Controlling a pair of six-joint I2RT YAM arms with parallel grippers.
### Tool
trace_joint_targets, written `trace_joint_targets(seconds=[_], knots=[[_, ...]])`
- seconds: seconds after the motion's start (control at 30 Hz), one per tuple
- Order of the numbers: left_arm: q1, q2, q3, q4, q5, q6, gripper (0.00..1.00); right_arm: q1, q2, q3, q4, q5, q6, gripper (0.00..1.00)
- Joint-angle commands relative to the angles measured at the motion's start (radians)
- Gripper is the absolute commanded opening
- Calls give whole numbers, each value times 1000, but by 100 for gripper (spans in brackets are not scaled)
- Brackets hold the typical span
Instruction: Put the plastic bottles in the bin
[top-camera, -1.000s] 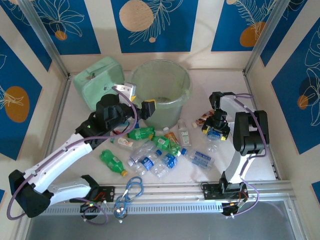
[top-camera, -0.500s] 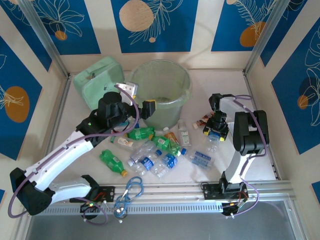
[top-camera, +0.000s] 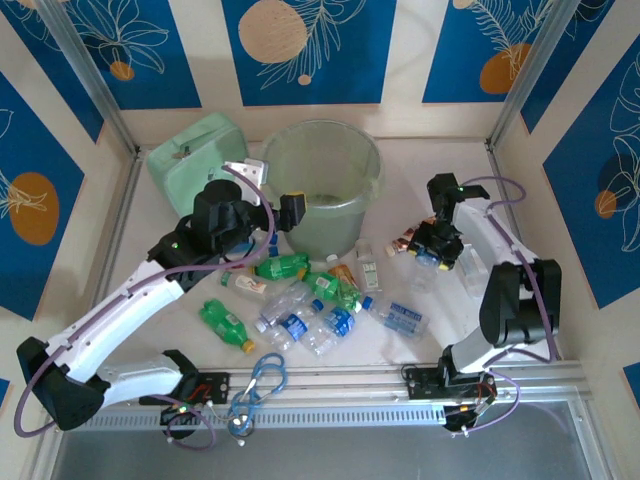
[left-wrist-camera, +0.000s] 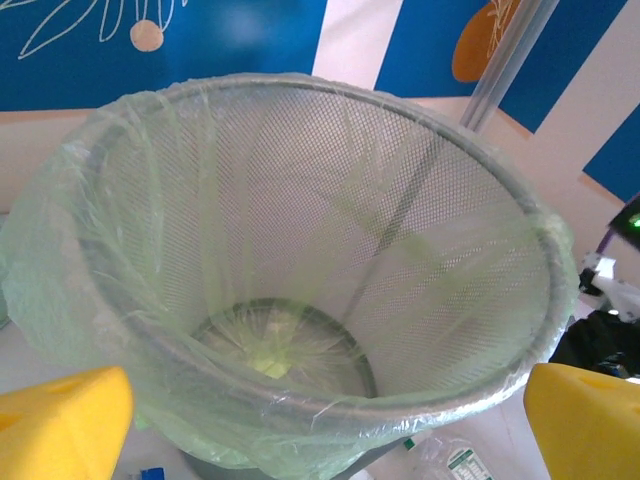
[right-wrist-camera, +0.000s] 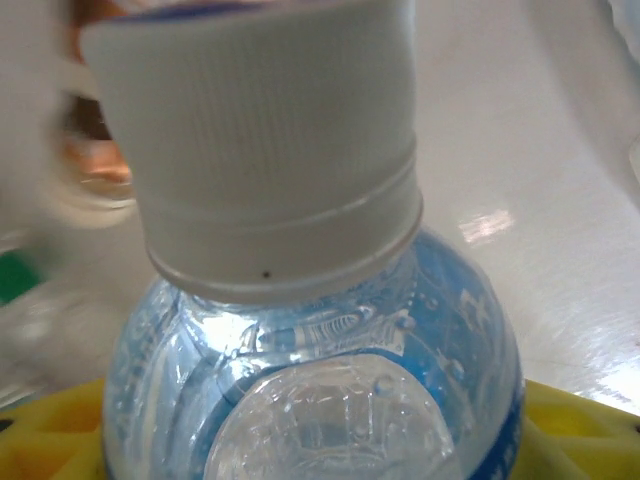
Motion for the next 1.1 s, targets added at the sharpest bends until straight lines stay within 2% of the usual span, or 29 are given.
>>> trace_joint_targets(seconds=[0.0,0.17,0.4,0.5,0.67,0.97,1.07], knots=[[-2,-25,38,35,-1,-32,100,21,-127,118,-32,-142,-3,64],[-2,-11,25,137,96,-18,100,59,-235,314,26,-270,26,64],[-7,64,87,295,401,-70,100,134,-263,535,199,-423,164,65],[-12,98,115,365,491,-98,100,182,-260,549,301,-463,229,66],[-12,123,121,474,570,-152,100,235,-243,547,438,-529,313,67],[-9,205,107,782,808,-434,100,294,-213,509,608,-608,398,69],[-9,238,124,816,860,-481,100,309,-206,498,636,-610,409,69]])
